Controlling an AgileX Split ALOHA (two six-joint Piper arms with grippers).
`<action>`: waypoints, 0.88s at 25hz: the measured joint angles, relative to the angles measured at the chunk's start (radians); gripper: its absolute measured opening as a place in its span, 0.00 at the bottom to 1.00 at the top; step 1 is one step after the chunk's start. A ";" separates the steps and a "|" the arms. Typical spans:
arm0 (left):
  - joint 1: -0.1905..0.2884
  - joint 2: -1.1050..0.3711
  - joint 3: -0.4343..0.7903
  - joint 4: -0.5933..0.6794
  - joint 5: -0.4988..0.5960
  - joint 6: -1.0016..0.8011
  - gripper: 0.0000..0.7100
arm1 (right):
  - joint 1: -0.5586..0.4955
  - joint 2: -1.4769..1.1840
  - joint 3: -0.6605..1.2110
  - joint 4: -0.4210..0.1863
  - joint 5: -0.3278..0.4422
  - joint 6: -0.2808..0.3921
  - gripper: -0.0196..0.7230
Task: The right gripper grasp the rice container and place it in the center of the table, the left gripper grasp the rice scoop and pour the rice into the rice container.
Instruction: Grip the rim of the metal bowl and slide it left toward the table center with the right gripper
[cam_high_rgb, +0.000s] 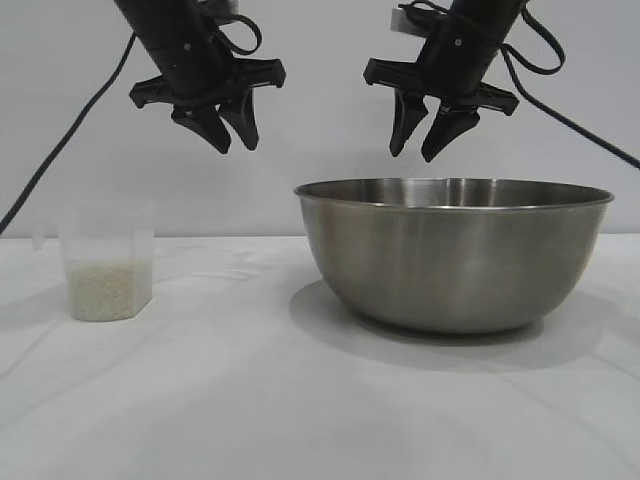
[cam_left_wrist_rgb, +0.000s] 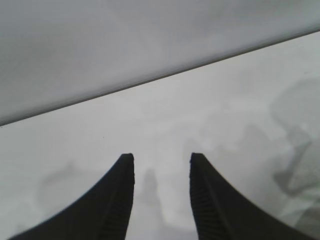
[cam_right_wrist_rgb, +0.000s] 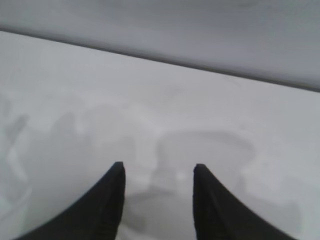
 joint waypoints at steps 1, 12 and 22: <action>0.000 -0.002 0.000 0.000 0.012 0.000 0.30 | -0.005 -0.009 0.000 0.000 0.018 -0.008 0.44; 0.000 -0.069 -0.002 0.009 0.130 0.008 0.30 | -0.078 -0.145 0.003 -0.099 0.372 -0.038 0.44; 0.000 -0.127 -0.002 0.009 0.233 0.036 0.30 | -0.080 -0.226 0.089 -0.103 0.471 -0.040 0.44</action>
